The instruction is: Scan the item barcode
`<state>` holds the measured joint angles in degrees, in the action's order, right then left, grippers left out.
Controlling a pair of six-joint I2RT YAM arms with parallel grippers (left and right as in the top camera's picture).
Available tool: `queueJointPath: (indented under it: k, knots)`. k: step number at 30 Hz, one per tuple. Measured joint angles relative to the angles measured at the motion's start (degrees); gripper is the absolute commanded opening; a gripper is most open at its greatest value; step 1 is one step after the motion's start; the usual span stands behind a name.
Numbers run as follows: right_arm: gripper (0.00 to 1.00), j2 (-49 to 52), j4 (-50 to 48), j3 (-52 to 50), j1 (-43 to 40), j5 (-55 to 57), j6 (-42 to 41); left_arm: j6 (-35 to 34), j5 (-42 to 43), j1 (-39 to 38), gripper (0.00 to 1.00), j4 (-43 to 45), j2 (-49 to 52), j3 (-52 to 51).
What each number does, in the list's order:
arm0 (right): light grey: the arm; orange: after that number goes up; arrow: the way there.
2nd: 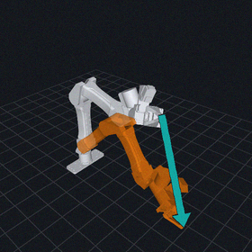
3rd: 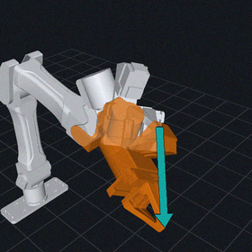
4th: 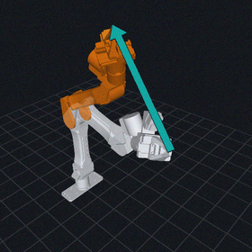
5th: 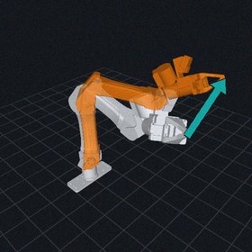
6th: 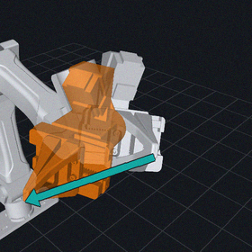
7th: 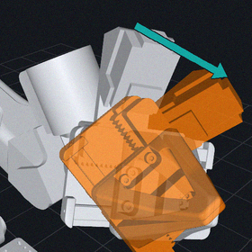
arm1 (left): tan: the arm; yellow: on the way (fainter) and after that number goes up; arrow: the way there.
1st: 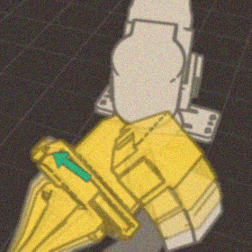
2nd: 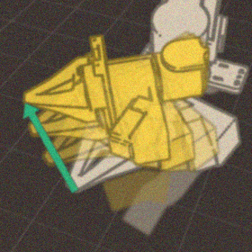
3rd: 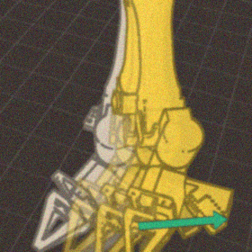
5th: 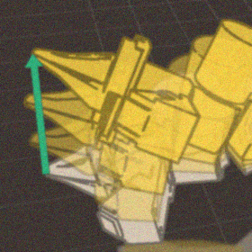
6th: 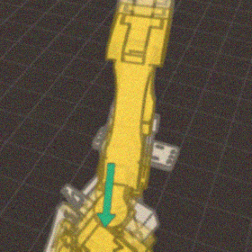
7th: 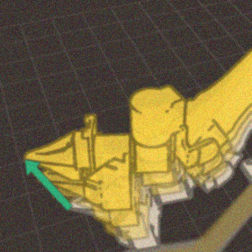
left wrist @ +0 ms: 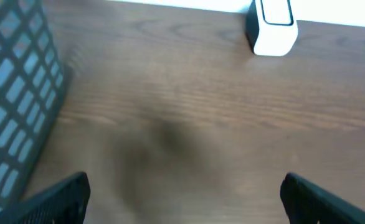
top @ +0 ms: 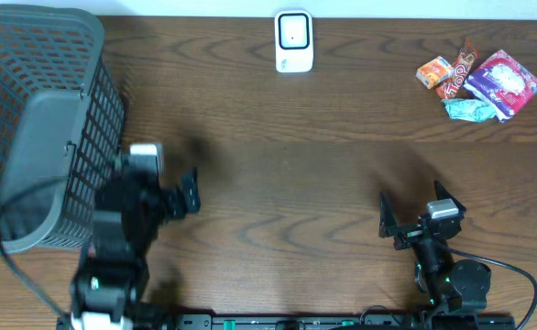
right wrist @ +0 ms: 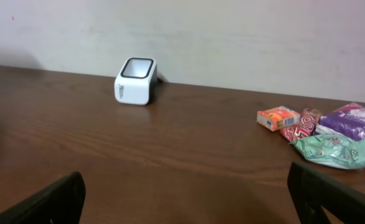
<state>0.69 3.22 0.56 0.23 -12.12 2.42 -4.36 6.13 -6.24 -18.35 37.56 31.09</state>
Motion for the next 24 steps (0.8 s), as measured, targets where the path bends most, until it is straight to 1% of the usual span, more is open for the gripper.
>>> queueJointPath:
  k: [3, 6, 10, 18, 24]
  knots:
    - [0.99, 0.0, 0.0, 0.0, 0.0, 0.0, 0.0, 1.8, 0.2, 1.1, 0.98, 0.8, -9.9, -7.0]
    - [0.99, 0.0, 0.0, 0.0, 0.0, 0.0, 0.0, 2.9, 0.2, 2.0, 0.98, 0.8, -19.7, -12.0]
    - [0.99, 0.0, 0.0, 0.0, 0.0, 0.0, 0.0, 3.4, 0.2, 2.1, 0.98, 4.2, -27.2, -16.3]
    - [0.99, 0.0, 0.0, 0.0, 0.0, 0.0, 0.0, 8.2, 0.6, 2.1, 0.98, 15.3, -36.0, -24.6]
    - [0.99, 0.0, 0.0, 0.0, 0.0, 0.0, 0.0, 10.2, 1.0, 3.4, 0.98, 22.3, -36.9, -28.8]
